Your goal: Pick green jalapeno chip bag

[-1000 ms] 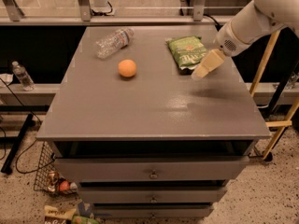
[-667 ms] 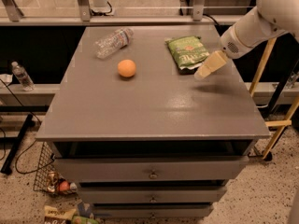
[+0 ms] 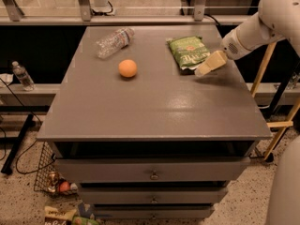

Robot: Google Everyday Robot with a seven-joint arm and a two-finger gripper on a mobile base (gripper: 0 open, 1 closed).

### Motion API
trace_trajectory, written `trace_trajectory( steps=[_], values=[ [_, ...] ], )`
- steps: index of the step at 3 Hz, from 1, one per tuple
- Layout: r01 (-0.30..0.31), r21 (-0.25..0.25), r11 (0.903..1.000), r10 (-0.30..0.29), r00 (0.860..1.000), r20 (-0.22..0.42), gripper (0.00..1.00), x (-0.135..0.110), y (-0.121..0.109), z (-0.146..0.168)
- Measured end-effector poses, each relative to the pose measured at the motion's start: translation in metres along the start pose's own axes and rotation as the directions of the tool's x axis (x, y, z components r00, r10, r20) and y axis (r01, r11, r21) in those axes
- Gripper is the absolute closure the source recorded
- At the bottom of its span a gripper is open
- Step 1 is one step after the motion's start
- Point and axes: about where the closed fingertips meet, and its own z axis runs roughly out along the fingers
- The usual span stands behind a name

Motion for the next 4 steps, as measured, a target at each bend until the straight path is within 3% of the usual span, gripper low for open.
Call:
trace_trajectory(
  steps=[1,2,3,4],
  values=[
    [-0.010,-0.019,0.9998,0.010,1.000,0.026,0.16,-0.011,-0.008,0.014],
    [-0.009,-0.035,0.9993,0.011,0.999,0.042,0.39,-0.021,-0.011,0.024],
    [-0.004,-0.043,0.9991,0.006,0.999,0.050,0.62,-0.030,-0.009,0.025],
    [0.053,-0.026,0.9983,-0.051,0.995,0.083,0.93,-0.054,0.002,0.007]
  ],
)
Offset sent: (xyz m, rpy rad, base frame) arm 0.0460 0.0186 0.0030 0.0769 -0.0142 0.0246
